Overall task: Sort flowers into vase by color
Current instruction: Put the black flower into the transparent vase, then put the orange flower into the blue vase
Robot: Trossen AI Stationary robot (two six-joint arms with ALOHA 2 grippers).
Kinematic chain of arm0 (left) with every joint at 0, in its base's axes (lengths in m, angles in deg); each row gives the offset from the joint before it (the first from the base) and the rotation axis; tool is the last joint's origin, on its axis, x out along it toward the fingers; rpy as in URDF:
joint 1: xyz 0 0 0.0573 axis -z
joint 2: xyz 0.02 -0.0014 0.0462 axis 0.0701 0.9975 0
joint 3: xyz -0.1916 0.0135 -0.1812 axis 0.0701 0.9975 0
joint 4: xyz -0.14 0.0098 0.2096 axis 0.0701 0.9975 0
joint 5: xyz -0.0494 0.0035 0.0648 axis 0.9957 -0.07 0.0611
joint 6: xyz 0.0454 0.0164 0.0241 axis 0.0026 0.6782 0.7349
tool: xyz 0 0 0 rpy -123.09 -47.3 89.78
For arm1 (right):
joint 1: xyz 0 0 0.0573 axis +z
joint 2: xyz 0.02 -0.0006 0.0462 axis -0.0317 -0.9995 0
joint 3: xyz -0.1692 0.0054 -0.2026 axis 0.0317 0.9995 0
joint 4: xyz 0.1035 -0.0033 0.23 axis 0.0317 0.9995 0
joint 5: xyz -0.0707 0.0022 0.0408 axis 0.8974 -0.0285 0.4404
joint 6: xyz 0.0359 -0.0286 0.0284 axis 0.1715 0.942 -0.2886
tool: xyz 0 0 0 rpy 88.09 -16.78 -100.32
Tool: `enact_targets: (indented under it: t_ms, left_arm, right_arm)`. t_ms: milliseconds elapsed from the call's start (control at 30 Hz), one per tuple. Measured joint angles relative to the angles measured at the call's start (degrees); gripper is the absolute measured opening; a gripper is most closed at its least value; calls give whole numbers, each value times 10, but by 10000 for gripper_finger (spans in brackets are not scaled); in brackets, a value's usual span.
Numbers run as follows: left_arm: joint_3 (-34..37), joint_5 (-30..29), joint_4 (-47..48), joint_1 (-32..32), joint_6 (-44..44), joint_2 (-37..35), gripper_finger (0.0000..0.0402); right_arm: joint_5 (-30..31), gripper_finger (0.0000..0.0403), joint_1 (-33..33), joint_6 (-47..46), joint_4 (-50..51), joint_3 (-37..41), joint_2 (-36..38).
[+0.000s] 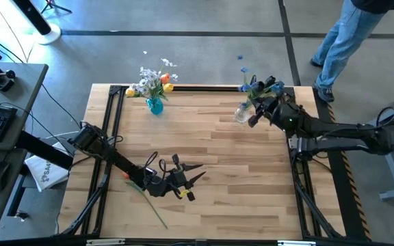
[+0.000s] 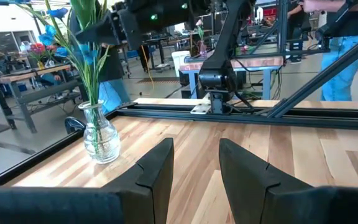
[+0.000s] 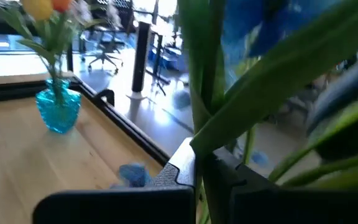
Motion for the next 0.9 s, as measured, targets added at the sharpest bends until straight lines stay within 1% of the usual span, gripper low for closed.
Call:
enact_targets:
  t_ms: [67,167,267,333,467,633,767,900]
  left_arm:
    - [0,0,0,0,0,0,117]
    - [0,0,0,0,0,0,117]
    - [0,0,0,0,0,0,117]
    - [0,0,0,0,0,0,117]
    - [0,0,0,0,-4,0,117]
    - [0,0,0,-1,-4,0,117]
    - [0,0,0,-2,-4,0,117]
    - [0,0,0,-2,-4,0,117]
  right_arm:
    - [-14,3,-13,-17,11,0,-6]
    - [-61,20,-34,-44,21,0,-12]
    - [-114,53,-57,-70,33,-2,-13]
    - [-131,78,-71,-81,62,-13,-13]
    - [-150,131,-88,-90,158,-56,-13]
    - [-185,189,-88,-92,283,-126,-13]
    - [-226,222,-88,-107,388,-184,-13]
    - [-253,238,-86,-132,484,-236,-13]
